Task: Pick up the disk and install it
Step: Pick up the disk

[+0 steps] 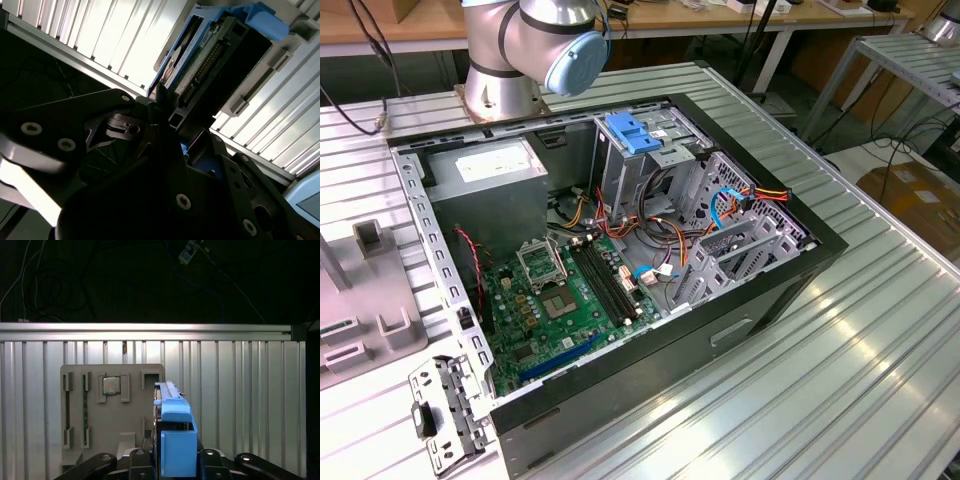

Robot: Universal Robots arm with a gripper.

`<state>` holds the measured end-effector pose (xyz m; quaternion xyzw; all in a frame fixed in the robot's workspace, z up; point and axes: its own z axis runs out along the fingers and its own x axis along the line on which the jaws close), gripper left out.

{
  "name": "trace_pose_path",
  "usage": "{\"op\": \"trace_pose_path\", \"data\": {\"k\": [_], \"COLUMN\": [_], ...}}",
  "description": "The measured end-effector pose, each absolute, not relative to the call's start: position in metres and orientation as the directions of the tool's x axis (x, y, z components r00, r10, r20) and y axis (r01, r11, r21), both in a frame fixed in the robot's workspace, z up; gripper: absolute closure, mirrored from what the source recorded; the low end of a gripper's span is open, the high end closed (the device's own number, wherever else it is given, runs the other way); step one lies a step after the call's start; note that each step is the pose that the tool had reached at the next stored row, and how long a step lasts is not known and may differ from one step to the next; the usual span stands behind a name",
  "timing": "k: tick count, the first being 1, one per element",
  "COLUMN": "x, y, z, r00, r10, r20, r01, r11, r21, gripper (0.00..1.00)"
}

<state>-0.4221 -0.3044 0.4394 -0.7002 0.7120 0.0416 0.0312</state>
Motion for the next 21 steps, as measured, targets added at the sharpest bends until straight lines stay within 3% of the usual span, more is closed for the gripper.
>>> {"op": "trace_pose_path", "data": {"k": [21], "x": [-0.4221], "y": [-0.3044], "z": [0.4449], "r00": [-0.017], "r10": [-0.994], "r20": [-0.112], "r01": [-1.000], "r11": [0.016], "r21": [0.016], "gripper": [0.63]}}
